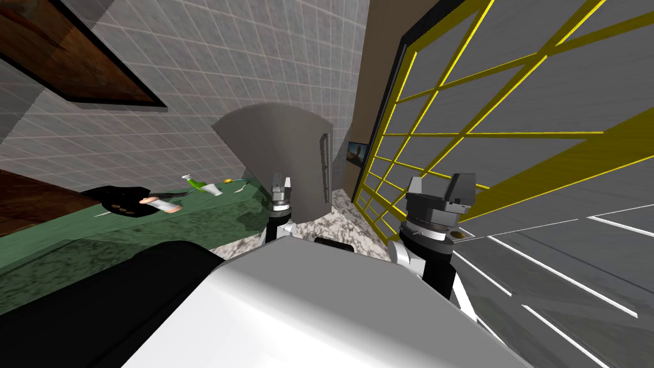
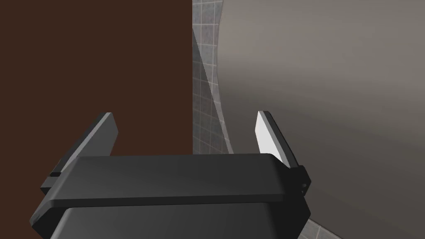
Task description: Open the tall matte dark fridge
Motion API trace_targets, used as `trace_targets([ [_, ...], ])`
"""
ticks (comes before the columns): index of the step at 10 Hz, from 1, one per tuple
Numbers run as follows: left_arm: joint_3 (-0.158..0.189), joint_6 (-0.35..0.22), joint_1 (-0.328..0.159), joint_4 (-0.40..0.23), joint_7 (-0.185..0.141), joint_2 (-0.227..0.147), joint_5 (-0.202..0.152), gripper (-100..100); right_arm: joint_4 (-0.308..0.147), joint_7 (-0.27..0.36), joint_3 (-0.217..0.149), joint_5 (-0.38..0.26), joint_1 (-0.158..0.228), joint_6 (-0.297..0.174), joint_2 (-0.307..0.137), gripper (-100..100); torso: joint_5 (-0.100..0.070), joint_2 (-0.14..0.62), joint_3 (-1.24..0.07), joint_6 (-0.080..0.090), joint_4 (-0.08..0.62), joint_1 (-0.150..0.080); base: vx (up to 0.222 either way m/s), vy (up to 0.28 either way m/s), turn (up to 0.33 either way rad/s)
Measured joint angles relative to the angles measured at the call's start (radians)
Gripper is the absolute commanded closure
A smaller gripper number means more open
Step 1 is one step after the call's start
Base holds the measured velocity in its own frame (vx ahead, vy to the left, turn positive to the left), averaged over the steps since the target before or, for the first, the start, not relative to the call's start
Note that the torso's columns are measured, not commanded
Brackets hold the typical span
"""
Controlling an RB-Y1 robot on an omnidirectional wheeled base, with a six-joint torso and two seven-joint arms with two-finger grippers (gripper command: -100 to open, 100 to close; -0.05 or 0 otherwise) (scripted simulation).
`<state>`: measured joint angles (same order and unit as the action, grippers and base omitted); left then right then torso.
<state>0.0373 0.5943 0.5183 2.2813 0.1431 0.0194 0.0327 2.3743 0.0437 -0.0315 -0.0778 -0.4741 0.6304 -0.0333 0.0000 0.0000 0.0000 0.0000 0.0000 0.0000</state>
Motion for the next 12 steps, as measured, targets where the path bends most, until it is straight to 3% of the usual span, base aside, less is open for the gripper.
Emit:
trace_targets([
  [2,0.0,0.0,0.0,0.0,0.0,0.0,0.0,0,0.0,0.0,0.0,0.0,0.0,0.0,0.0,0,0.0,0.104,-0.209,0.0,0.105,0.0,0.0,0.0,0.0],
  [9,0.0,0.0,0.0,0.0,0.0,0.0,0.0,0,0.0,0.0,0.0,0.0,0.0,0.0,0.0,0,0.0,0.618,-1.234,0.0,0.617,0.0,0.0,0.0,0.0],
  [10,0.0,0.0,0.0,0.0,0.0,0.0,0.0,-100,0.0,0.0,0.0,0.0,0.0,0.0,0.0,0,0.0,0.691,-1.382,0.0,0.691,0.0,0.018,-0.007,-0.009],
  [12,0.0,-0.024,-0.007,0.001,0.0,-0.048,0.005,-100,0.0,0.0,0.0,0.0,0.0,0.0,0.0,0,0.0,0.733,-1.471,0.0,0.734,0.0,0.038,-0.017,-0.016],
])
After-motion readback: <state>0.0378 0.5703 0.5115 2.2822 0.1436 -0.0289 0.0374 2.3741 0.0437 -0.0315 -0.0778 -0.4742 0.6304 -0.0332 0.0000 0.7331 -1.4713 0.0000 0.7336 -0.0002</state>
